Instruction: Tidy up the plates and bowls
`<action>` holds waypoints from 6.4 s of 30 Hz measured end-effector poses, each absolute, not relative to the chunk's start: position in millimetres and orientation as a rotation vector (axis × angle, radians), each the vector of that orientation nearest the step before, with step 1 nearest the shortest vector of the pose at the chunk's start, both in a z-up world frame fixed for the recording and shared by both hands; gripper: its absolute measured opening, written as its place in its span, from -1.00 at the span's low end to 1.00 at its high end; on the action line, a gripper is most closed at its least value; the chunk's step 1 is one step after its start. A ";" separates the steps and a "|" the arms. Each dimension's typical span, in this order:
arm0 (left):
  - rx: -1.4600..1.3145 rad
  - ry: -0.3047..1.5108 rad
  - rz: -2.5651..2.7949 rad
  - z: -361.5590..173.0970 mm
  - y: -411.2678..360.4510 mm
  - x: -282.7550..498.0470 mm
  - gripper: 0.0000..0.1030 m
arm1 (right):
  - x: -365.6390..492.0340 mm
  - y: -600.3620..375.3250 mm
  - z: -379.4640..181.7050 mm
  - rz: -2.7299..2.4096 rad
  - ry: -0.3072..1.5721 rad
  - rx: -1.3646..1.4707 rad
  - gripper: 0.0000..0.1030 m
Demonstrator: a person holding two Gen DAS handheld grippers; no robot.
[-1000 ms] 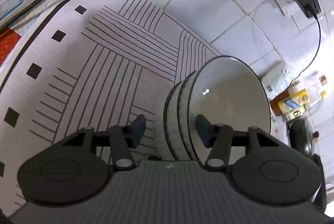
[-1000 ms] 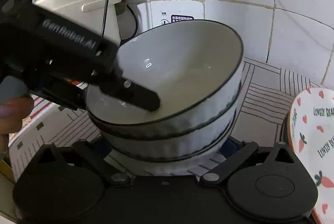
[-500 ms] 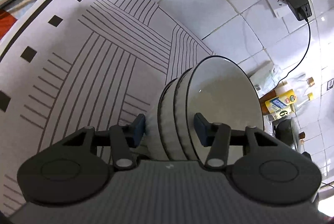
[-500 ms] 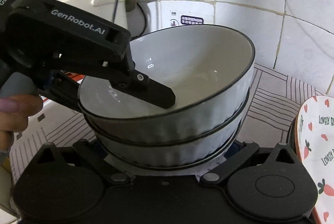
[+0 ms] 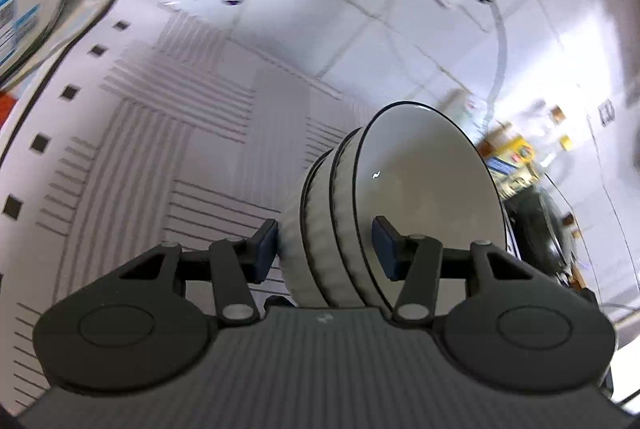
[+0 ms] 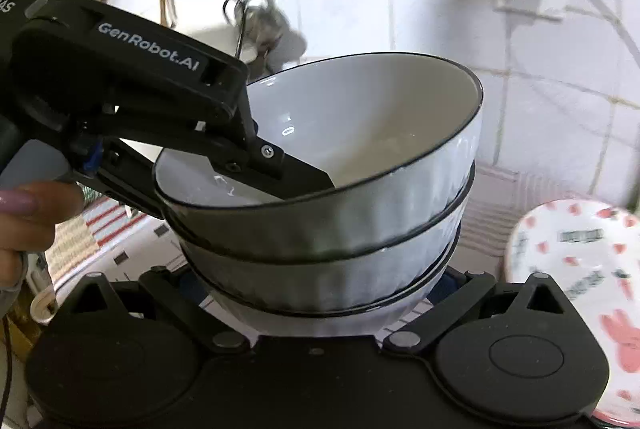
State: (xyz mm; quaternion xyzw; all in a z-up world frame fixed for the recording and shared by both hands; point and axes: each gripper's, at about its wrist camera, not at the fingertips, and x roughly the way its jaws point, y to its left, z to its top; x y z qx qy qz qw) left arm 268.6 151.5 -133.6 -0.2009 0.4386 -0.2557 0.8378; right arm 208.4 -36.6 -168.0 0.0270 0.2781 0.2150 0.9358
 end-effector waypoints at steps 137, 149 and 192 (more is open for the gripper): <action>0.173 0.876 -0.178 21.5 -26.4 63.7 0.97 | 46.9 -221.3 15.7 -0.224 0.892 0.115 1.00; 0.210 0.825 -0.147 23.9 -28.0 52.2 0.97 | 46.1 -220.6 14.4 -0.233 0.917 0.090 1.00; 0.169 0.839 -0.145 19.7 -32.3 50.6 0.97 | 36.4 -221.4 12.7 -0.262 0.875 0.077 1.00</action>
